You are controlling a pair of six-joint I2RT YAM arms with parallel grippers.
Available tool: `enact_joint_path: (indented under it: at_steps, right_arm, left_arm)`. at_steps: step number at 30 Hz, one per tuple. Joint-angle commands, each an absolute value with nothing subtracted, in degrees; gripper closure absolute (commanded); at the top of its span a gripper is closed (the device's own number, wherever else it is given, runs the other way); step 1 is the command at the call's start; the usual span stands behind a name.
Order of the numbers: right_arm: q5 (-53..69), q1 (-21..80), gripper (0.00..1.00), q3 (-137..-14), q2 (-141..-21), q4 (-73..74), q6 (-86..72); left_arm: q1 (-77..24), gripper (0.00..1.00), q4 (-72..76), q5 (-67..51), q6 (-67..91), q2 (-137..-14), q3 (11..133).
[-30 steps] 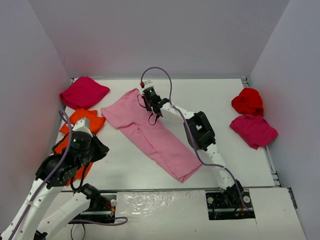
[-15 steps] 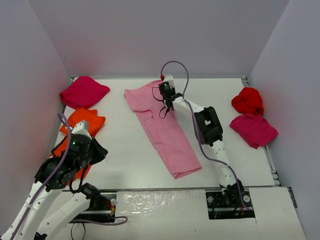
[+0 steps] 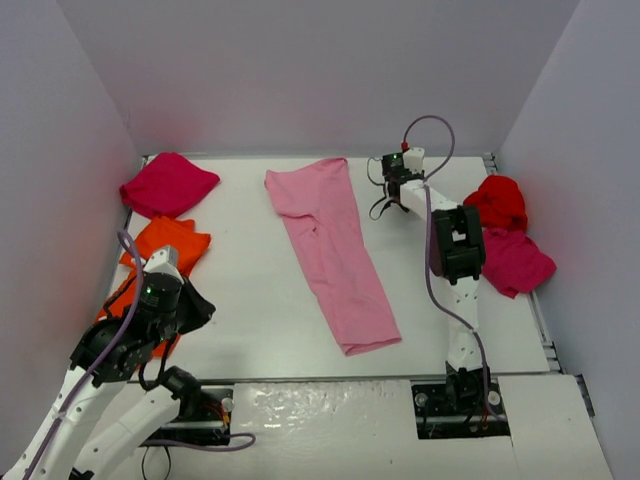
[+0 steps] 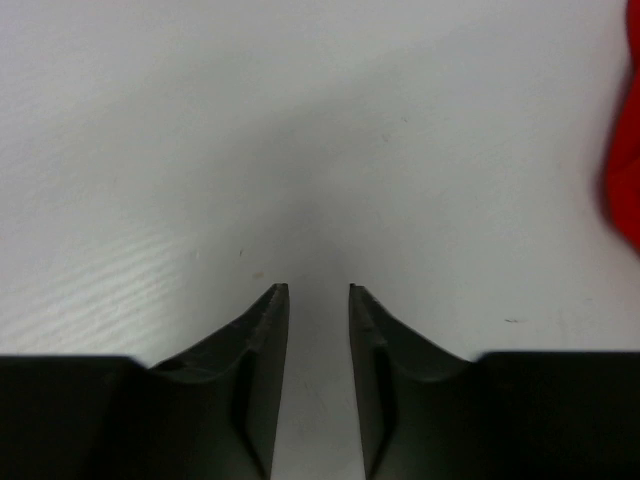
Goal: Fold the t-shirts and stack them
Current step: Fold the tshirt
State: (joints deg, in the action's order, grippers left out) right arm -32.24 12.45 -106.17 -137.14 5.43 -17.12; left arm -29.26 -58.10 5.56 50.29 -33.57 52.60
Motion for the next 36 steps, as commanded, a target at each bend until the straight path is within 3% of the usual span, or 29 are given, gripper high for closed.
enact_joint_path:
  at_steps: [1,3,7,10,16,29,36]
  right_arm:
    - [-32.9,21.0,0.66,-107.2,-125.2,2.5,-15.7]
    - [-30.5,22.7,0.67,-108.3,-124.4,2.5,-14.4]
    - [-15.3,27.1,1.00,-119.5,-128.2,4.0,-12.1]
    - [-3.6,27.1,1.00,-129.1,-134.7,5.2,-13.5]
    - [3.8,26.5,1.00,-137.6,-144.9,5.1,-15.4]
    - [6.7,26.3,1.00,-131.8,-147.1,3.4,-13.8]
    - [-4.4,26.1,1.00,-122.7,-145.5,5.1,-10.3]
  left_arm:
    - [-29.6,1.00,-54.6,5.8,51.4,-34.7,53.6]
    - [-29.6,1.00,-53.9,5.9,51.5,-34.8,53.4]
    - [-29.6,1.00,-52.4,4.7,51.7,-36.2,52.1]
    - [-29.6,1.00,-51.8,3.8,52.2,-36.4,51.5]
    - [-29.7,1.00,-53.9,4.7,52.4,-34.7,51.7]
    - [-29.7,1.00,-53.0,5.7,51.5,-36.2,50.9]
    - [-29.7,1.00,-53.4,5.6,51.3,-36.2,51.2]
